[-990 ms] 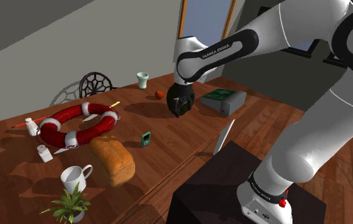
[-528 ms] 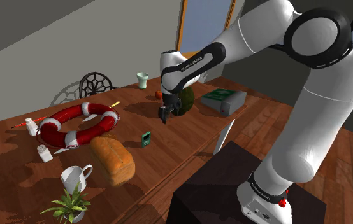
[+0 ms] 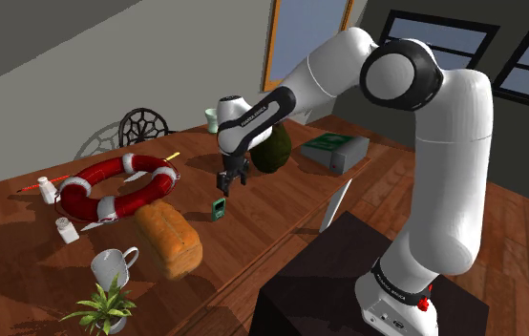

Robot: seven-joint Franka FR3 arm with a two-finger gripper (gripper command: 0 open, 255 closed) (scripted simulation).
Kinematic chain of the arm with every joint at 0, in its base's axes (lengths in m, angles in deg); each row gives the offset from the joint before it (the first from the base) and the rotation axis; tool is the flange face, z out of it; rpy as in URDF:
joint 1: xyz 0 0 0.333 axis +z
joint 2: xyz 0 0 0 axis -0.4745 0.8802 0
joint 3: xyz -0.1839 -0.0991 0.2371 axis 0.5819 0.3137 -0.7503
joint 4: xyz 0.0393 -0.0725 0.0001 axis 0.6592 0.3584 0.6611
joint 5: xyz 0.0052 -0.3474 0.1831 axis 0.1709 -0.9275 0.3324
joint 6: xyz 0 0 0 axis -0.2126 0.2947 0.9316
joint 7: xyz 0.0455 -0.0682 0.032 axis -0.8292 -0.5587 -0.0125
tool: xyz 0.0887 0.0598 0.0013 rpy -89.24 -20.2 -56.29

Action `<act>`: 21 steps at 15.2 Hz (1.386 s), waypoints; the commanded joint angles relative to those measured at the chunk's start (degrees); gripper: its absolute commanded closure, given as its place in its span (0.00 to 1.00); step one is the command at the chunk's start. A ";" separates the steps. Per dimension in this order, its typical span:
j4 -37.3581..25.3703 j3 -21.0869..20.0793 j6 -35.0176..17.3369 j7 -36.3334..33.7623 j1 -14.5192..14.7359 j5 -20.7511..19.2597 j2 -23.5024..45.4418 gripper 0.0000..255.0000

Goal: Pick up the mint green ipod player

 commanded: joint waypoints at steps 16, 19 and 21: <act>-17.28 -0.13 -3.58 -0.60 1.97 -0.65 20.98 0.00; -17.35 -0.14 -3.51 -0.68 2.03 -0.65 20.98 1.00; -17.36 -0.14 -3.51 -0.67 2.02 -0.65 20.98 1.00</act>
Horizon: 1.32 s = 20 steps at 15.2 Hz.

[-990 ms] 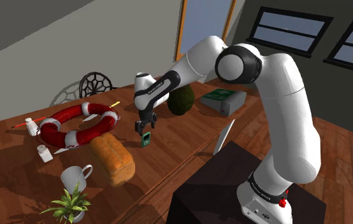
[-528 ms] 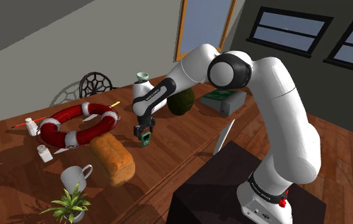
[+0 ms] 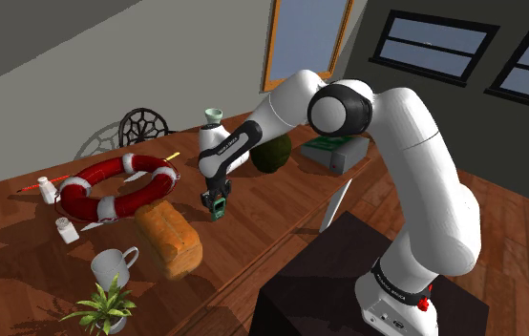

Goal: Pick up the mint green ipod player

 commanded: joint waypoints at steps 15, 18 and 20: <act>1.95 -0.37 4.25 0.19 -0.35 0.38 -6.17 1.00; 2.22 -0.48 5.69 0.24 -0.43 0.50 -7.88 1.00; 2.37 -0.55 6.66 0.27 -0.48 0.59 -9.01 1.00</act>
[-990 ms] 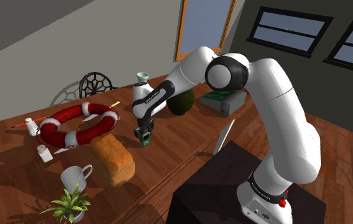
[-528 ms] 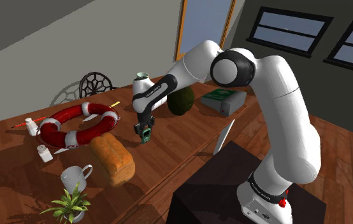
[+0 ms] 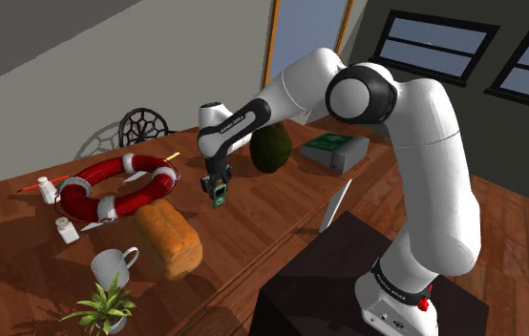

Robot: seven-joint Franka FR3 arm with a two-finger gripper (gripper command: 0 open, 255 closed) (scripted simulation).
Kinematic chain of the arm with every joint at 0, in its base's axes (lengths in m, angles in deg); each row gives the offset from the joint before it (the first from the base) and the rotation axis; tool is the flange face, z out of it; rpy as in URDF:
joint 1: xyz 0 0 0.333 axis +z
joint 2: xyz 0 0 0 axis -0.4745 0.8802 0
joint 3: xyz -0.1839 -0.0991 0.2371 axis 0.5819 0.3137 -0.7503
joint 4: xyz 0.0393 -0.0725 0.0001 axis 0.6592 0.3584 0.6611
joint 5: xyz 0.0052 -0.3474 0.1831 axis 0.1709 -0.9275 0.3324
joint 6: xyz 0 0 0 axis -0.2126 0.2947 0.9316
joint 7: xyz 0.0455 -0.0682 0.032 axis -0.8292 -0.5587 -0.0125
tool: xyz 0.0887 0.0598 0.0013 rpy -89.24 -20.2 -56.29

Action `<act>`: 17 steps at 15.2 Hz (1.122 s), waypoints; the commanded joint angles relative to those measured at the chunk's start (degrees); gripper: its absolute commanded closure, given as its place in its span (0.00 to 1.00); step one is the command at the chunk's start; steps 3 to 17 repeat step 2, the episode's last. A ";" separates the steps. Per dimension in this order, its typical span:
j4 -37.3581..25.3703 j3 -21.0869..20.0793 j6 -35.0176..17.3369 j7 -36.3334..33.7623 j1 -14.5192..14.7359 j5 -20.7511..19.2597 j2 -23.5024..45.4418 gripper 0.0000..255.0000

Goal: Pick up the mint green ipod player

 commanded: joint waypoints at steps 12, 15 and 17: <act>0.09 -0.04 0.48 0.01 -0.01 0.04 -0.55 1.00; 0.09 -0.04 0.48 0.01 -0.01 0.04 -0.55 1.00; 0.09 -0.04 0.48 0.01 -0.01 0.04 -0.55 1.00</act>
